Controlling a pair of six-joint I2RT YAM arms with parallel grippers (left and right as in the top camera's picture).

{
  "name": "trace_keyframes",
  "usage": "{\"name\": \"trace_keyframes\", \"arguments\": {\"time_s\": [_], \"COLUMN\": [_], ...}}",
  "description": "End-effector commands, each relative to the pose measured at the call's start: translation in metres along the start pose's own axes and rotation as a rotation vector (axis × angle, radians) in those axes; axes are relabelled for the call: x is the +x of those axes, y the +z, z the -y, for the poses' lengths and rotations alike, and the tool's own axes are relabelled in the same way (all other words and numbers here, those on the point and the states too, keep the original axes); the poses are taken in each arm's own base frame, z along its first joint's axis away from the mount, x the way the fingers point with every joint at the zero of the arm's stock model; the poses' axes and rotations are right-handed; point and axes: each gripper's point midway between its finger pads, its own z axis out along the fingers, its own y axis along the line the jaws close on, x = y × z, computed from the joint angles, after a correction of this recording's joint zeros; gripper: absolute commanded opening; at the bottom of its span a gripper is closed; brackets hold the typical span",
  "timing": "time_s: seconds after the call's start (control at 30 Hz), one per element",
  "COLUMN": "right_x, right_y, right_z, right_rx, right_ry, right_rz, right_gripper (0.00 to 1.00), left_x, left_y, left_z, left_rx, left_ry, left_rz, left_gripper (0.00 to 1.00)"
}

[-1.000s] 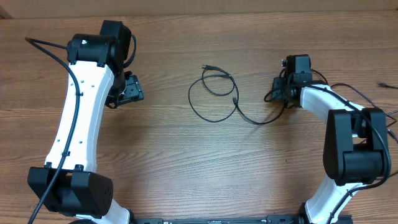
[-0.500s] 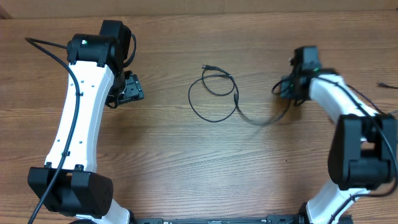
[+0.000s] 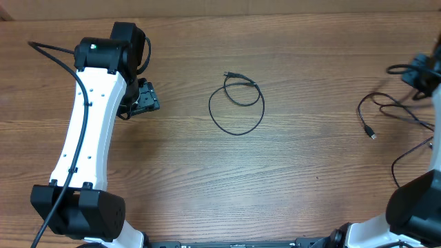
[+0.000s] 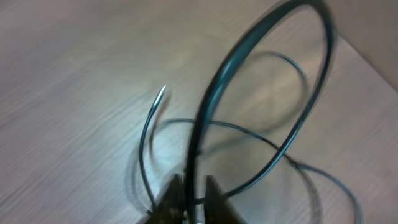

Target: Untangle cables

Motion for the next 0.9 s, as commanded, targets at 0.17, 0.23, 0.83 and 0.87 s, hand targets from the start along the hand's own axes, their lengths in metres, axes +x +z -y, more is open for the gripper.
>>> {"name": "trace_keyframes", "arguments": {"time_s": [0.17, 0.23, 0.83, 0.87], "right_x": [0.014, 0.017, 0.162, 0.171], "right_y": [0.009, 0.003, -0.055, -0.054], "right_z": [-0.004, -0.028, -0.229, -0.239], "right_rx": [-0.197, -0.330, -0.656, -0.667], "right_ry": [0.179, 0.111, -0.609, -0.637], "right_rz": [-0.105, -0.127, -0.280, -0.278], "right_gripper": [0.83, 0.85, 0.85, 0.84], "left_x": [0.003, 0.003, -0.004, -0.004], "left_y": [-0.007, -0.007, -0.007, -0.007], "left_z": [0.001, 0.002, 0.005, 0.005], "left_rx": [0.021, 0.021, 0.037, 0.037], "left_ry": [0.003, 0.003, -0.002, -0.002], "left_rz": [0.014, 0.014, 0.043, 0.042], "left_gripper": [0.81, 0.81, 0.82, 0.82]}}
